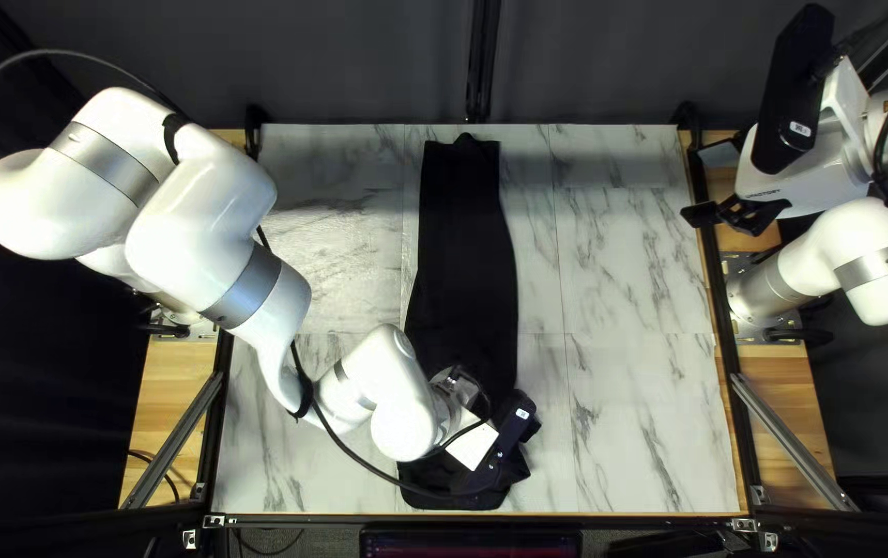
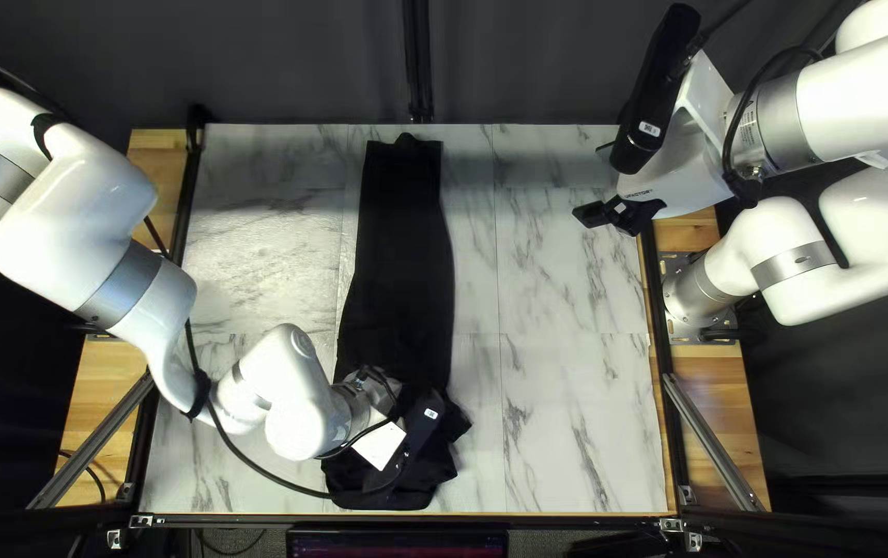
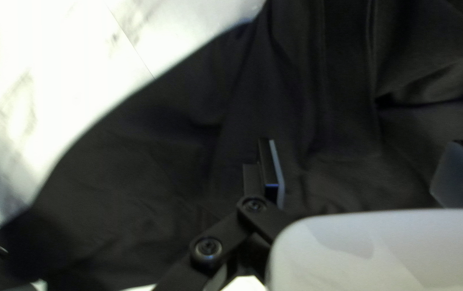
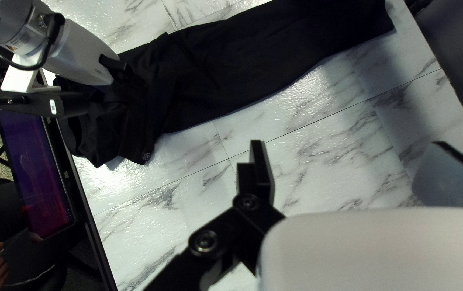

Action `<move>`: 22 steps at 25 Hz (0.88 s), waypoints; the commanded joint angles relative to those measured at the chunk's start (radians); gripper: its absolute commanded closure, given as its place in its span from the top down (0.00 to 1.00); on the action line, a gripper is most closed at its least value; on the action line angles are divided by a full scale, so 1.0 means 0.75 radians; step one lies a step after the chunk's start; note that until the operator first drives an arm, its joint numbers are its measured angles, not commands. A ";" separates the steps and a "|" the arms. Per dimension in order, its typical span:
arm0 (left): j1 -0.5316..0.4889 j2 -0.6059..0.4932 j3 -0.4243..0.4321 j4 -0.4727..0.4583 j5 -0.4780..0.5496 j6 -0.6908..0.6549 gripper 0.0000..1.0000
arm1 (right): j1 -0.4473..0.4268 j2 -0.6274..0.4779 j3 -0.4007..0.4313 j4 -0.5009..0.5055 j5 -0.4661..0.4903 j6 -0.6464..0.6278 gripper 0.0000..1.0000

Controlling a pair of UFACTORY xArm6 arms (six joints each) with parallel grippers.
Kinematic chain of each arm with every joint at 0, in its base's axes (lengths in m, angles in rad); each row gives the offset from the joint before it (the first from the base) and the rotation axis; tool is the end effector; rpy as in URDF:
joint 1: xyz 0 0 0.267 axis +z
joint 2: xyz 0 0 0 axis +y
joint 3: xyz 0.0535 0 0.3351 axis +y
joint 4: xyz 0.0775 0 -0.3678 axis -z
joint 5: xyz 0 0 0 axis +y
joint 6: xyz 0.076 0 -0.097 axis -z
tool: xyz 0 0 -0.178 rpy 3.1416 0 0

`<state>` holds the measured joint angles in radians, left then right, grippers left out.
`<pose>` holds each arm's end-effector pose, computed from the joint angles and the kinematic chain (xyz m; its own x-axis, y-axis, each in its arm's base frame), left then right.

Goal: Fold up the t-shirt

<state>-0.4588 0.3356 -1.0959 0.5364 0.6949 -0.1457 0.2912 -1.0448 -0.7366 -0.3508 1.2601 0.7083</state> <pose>0.5433 -0.2013 0.0946 0.7473 -0.6631 0.0422 -0.6107 -0.7105 -0.3498 0.2921 0.0019 0.4478 0.7414 -0.3323 0.5830 -0.3707 -0.9270 -0.0569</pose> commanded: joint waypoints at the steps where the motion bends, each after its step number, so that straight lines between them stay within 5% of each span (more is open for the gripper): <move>1: 0.007 0.025 -0.001 -0.016 -0.021 0.042 1.00 | 0.000 0.000 0.000 0.000 0.000 0.000 1.00; 15: 0.019 0.065 0.001 -0.043 -0.082 0.105 0.97 | 0.000 0.000 0.000 0.000 0.000 0.000 1.00; 18: 0.023 0.064 -0.001 -0.047 -0.077 0.108 0.78 | 0.000 0.000 0.000 0.000 0.000 0.000 1.00; 20: 0.025 0.070 -0.007 -0.053 -0.076 0.113 0.50 | 0.000 0.000 0.000 0.000 0.000 0.000 1.00; 21: 0.025 0.075 -0.010 -0.059 -0.076 0.118 0.43 | 0.000 0.000 0.000 0.000 0.000 0.000 1.00; 22: 0.024 0.078 -0.011 -0.061 -0.076 0.119 0.09 | 0.000 0.000 0.000 0.000 0.000 0.000 1.00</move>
<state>-0.4406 0.3889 -1.1010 0.4959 0.6375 -0.0606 0.2912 -1.0448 -0.7366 -0.3508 1.2601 0.7083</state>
